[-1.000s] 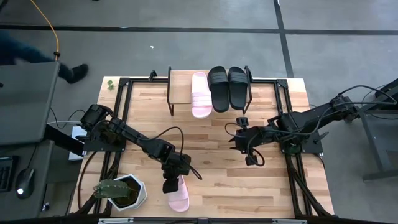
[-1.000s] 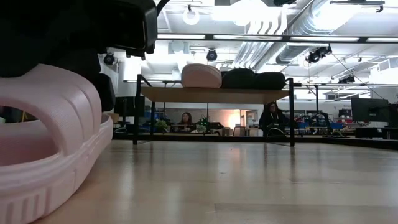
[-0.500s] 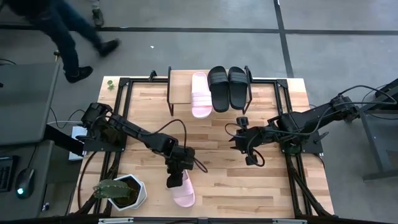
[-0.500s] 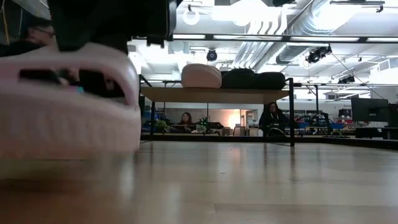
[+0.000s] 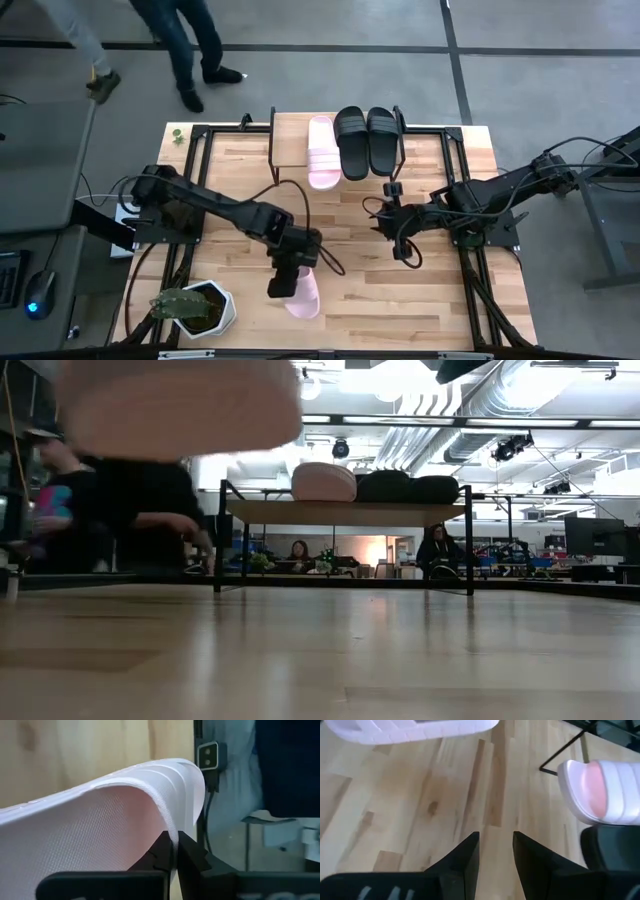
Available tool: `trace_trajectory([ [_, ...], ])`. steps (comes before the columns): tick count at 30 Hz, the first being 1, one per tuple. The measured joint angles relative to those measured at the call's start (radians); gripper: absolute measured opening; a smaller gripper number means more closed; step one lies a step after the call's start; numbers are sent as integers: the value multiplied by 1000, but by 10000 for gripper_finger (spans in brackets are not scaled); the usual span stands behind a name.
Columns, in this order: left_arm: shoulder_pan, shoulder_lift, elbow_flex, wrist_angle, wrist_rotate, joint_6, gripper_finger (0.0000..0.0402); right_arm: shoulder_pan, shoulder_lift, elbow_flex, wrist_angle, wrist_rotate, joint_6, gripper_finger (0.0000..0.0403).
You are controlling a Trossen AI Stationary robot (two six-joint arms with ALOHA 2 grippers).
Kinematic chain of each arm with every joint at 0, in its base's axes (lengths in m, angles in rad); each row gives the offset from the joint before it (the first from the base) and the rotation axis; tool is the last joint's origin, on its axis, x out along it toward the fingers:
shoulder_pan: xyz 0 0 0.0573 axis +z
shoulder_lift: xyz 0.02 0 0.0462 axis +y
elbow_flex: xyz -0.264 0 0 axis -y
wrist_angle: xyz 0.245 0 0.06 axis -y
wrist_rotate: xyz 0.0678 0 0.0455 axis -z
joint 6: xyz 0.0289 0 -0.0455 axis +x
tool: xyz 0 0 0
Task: Pick and place slides into the shelf
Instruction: Put the pink slide on the shelf aligned with the other pink slide
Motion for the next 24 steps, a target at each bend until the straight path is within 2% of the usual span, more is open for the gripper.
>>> trace_trajectory([
  [8,74,0,223,-244,-89,92,2,10,0,0,-9,99,-50,110],
  [20,226,0,518,-411,-101,186,4,125,0,0,-22,536,-161,110],
  [24,276,0,596,-459,-92,194,4,150,0,0,-16,632,-192,110],
])
